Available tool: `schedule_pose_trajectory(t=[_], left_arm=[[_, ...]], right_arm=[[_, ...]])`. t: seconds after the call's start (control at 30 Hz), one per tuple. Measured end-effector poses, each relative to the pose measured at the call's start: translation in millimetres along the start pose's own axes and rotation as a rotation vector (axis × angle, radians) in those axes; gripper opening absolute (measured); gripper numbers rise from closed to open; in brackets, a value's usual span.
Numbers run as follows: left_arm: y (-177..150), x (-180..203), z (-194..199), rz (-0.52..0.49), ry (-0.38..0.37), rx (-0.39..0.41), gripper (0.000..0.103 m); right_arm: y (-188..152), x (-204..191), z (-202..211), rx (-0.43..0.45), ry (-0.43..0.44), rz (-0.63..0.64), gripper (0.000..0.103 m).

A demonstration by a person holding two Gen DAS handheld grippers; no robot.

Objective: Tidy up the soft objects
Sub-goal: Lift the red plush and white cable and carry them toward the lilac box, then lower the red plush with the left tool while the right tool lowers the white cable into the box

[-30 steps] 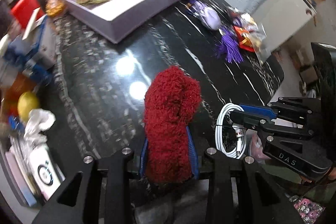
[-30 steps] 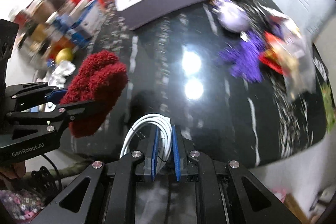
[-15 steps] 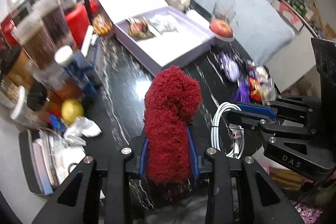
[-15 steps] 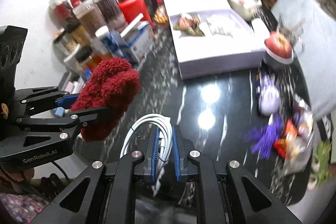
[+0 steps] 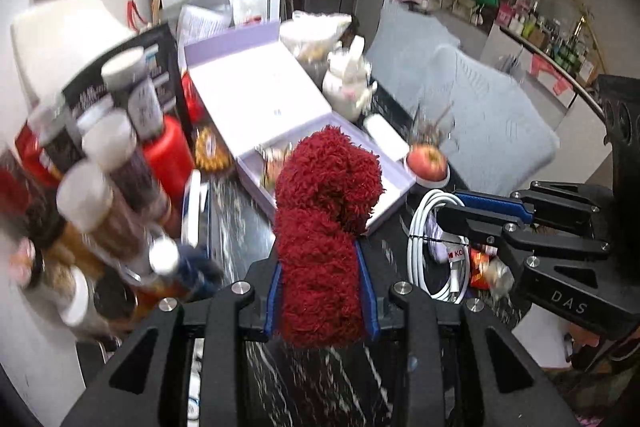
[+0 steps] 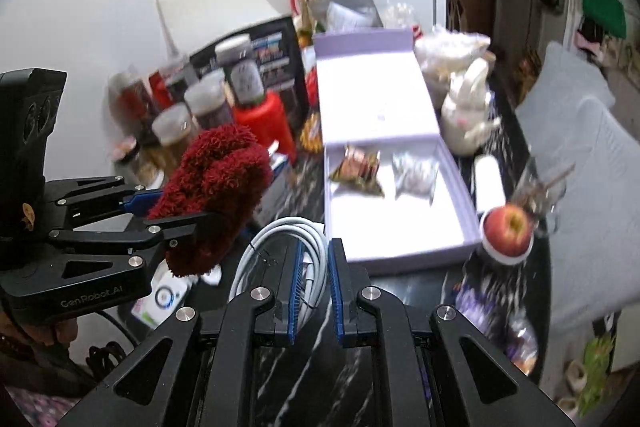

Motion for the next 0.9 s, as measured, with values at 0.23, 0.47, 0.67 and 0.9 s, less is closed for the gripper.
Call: schedule_pose_trajectory(t=[0.23, 0.47, 0.67, 0.9], left_arm=[[52, 2, -1, -0.030, -0.002, 0.068, 0.032], [98, -4, -19, -0.040, 0.025, 0.099, 0.032], [129, -14, -54, -0.041, 0.051, 0.080, 0.032], [151, -32, -107, -0.039, 0.068, 0.011, 0.032]], right_arm=[[50, 24, -2, 0.053, 0.002, -0.005, 0.013], [94, 48, -18, 0.087, -0.010, 0.001, 0.013], [123, 69, -54, 0.088, -0.036, 0.010, 0.013], [140, 93, -99, 0.049, -0.066, 0.003, 0.013]])
Point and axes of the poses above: each gripper's, at about its wrist camera, not at the fingertips, and z roughly against the way its jaws point, x to its right, y to its top, the point moved 1 cm from there along -z, roughly the way its jaws point, and after that the axes turned 13 degrees about -y, right-handed, at the moved point
